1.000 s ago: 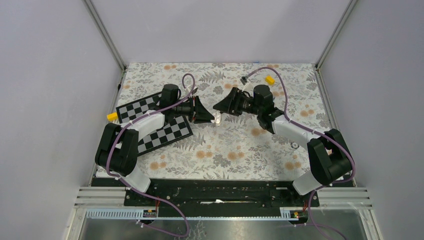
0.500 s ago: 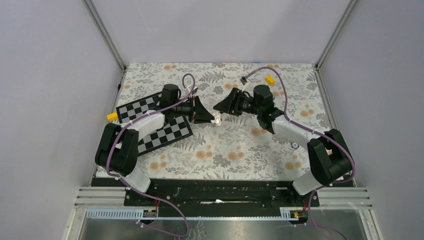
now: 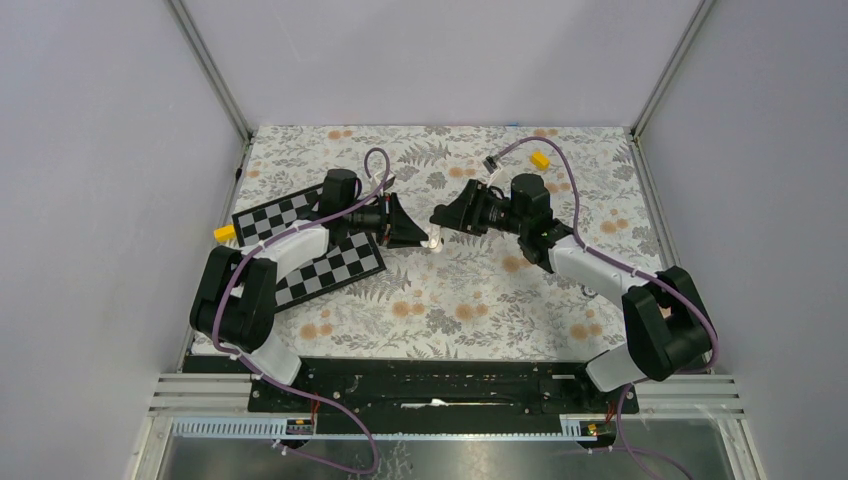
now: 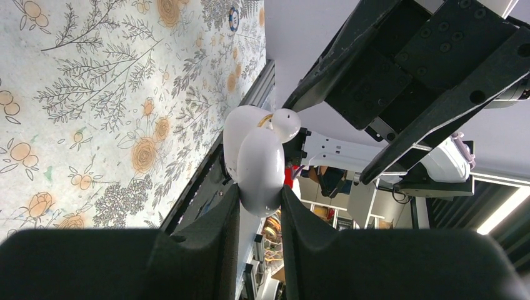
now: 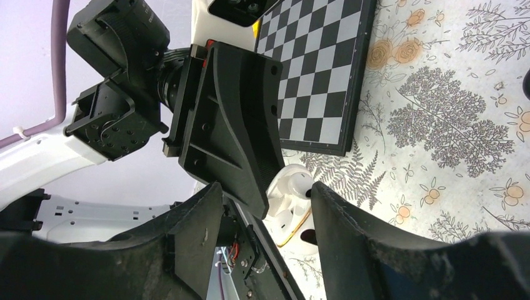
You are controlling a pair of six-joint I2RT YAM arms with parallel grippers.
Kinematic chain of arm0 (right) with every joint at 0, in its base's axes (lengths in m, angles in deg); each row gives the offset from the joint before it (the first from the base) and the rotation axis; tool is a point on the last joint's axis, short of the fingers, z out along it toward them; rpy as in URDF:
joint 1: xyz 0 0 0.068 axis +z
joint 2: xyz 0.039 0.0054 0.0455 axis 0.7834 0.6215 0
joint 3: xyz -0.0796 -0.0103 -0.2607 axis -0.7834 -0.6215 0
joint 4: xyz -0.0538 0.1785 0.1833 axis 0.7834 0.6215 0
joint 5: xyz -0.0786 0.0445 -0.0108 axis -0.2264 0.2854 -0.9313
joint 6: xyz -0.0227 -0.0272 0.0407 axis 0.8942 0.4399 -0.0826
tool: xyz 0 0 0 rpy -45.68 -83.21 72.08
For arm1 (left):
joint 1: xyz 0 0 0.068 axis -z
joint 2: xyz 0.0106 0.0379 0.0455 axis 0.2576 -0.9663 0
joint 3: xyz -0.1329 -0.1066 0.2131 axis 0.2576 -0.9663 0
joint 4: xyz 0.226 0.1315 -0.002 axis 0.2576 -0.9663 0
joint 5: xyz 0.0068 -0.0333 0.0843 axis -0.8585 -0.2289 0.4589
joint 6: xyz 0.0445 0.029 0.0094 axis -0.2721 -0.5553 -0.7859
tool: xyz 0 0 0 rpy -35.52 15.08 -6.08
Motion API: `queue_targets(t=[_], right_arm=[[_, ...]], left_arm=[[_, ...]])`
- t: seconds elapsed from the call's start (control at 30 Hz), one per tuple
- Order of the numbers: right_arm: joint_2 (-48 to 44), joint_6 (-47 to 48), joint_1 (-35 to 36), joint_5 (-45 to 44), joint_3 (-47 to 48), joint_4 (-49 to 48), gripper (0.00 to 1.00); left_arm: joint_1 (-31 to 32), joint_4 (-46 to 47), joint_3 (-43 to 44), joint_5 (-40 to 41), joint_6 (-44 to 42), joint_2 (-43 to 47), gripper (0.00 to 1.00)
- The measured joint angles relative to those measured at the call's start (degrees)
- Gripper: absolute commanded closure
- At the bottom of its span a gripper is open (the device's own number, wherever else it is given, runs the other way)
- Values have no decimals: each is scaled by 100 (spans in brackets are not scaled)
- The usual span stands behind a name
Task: Insert the wireless bluetooth earbuds into the charging case
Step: Adjust the right earbud in the right side groove of the charging case.
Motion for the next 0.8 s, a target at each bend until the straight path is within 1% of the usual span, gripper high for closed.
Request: queue_targets(t=[0.8], right_arm=[[-109,160,179,-24,-31,127,43]], left_arm=[[-22,-236,0,48,-118,0,100]])
